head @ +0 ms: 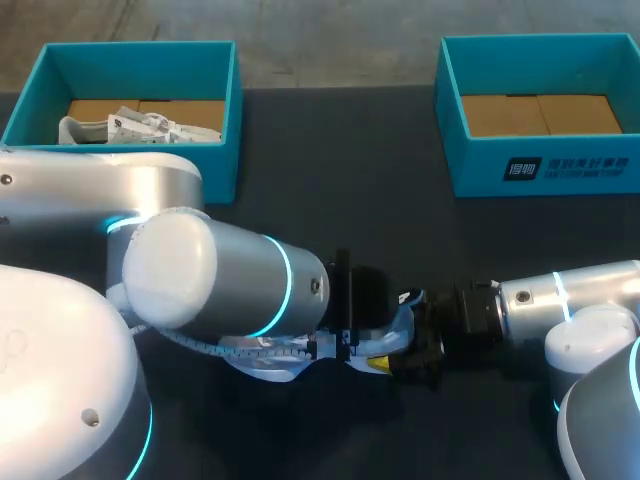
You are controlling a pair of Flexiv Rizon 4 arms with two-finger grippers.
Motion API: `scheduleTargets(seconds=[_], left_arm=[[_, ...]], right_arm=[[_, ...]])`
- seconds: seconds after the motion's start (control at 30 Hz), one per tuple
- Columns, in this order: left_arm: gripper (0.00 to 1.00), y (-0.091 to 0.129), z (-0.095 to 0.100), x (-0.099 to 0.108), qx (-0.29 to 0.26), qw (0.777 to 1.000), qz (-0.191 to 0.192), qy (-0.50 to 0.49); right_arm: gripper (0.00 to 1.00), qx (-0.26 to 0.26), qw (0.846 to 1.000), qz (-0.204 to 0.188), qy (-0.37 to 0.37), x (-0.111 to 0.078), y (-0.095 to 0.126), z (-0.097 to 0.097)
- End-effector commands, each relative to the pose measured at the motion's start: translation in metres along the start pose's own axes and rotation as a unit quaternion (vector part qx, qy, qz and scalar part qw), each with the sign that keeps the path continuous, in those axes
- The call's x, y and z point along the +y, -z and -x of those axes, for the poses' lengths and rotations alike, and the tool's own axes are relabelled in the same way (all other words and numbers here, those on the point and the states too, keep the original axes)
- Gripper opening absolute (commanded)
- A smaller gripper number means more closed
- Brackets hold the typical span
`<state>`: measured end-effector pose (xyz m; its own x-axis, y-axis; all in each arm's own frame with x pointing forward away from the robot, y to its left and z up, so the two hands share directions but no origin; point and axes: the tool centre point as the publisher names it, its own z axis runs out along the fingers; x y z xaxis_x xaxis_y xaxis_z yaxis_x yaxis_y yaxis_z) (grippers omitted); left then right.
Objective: Take the shoe out of the shoebox, open the shoe tongue, remove and reinsert the insole, then place the shoe into the shoebox
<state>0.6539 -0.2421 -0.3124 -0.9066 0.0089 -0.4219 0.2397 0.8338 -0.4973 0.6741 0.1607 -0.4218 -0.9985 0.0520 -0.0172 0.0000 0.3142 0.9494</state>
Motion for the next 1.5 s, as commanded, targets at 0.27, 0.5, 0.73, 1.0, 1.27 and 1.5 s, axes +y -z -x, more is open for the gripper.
scheduleTargets(seconds=[0.27, 0.5, 0.73, 1.0, 1.27, 1.5], left_arm=[[0.39, 0.000, -0.001, 0.004, 0.008, 1.000, -0.007, 0.000], [0.44, -0.007, -0.006, 0.015, 0.007, 1.000, -0.018, 0.006], [0.40, -0.010, -0.007, 0.017, -0.005, 0.999, -0.038, 0.001], [0.39, -0.018, -0.009, 0.017, -0.009, 0.999, -0.046, 0.000], [0.38, -0.023, -0.017, 0.014, -0.023, 0.999, -0.042, -0.010], [0.38, -0.027, -0.013, 0.011, -0.040, 0.998, -0.037, -0.012]], right_arm=[[0.00, -0.001, 1.000, -0.002, 0.000, 0.001, -0.001, -0.001], [0.00, -0.001, 1.000, -0.002, 0.000, 0.001, -0.001, -0.001], [0.00, -0.001, 1.000, -0.002, 0.000, 0.001, -0.001, -0.001], [0.00, -0.001, 1.000, -0.002, 0.000, 0.001, -0.001, -0.001], [0.00, -0.001, 1.000, -0.002, 0.000, 0.001, -0.001, -0.001], [0.00, -0.001, 1.000, -0.002, 0.000, 0.001, -0.001, -0.001]])
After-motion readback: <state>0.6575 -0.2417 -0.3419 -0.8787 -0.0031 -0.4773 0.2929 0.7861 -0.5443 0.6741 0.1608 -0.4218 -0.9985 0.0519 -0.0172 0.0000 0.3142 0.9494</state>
